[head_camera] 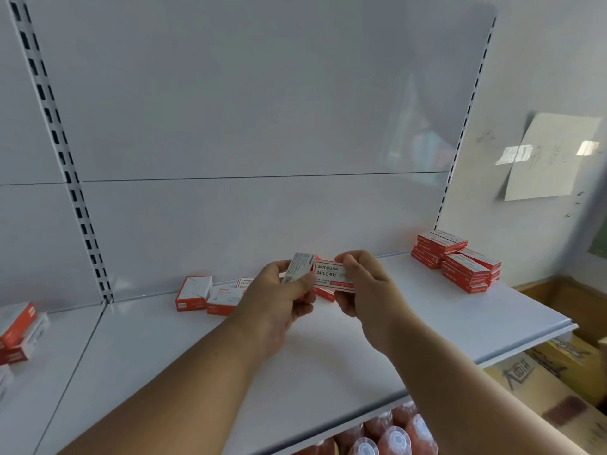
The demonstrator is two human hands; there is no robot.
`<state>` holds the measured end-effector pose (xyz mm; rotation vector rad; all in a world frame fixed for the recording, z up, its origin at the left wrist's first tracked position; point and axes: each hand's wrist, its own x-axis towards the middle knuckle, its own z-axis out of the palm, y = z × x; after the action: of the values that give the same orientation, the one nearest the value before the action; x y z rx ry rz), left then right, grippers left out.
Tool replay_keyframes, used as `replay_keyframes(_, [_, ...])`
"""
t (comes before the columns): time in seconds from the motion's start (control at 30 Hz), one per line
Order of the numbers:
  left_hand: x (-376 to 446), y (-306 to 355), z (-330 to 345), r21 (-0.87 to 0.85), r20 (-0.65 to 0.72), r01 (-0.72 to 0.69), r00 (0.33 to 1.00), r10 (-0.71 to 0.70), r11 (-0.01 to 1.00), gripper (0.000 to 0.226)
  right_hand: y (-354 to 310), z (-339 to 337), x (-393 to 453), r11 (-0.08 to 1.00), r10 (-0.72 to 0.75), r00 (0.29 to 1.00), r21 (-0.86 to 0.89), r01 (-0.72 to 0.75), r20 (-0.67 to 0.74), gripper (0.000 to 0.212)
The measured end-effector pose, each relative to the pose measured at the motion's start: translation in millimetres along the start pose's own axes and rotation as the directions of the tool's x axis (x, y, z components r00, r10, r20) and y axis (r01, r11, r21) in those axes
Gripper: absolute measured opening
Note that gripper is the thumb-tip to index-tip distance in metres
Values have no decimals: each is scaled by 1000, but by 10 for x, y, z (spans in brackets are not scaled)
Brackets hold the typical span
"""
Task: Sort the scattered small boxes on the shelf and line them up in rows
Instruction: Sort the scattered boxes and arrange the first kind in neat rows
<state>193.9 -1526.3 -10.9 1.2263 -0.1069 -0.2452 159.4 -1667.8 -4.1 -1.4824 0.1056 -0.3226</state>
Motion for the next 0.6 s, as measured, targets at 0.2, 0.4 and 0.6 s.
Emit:
replay_keyframes(0.2, [-79, -4, 150, 197, -37, -67, 996, 75, 978, 18, -134, -345, -20, 975, 149, 980, 186, -123, -134, 19])
replay_keyframes(0.4, [-68, 50, 557, 182, 31, -43, 999, 38, 982, 21, -315, -832, -9, 911, 229, 960, 383, -153, -162, 4])
replay_keyframes(0.6, [119, -134, 1322, 130, 107, -1, 994, -13, 992, 19, -459, -1767, 139, 996, 45, 983, 87, -29, -179, 16])
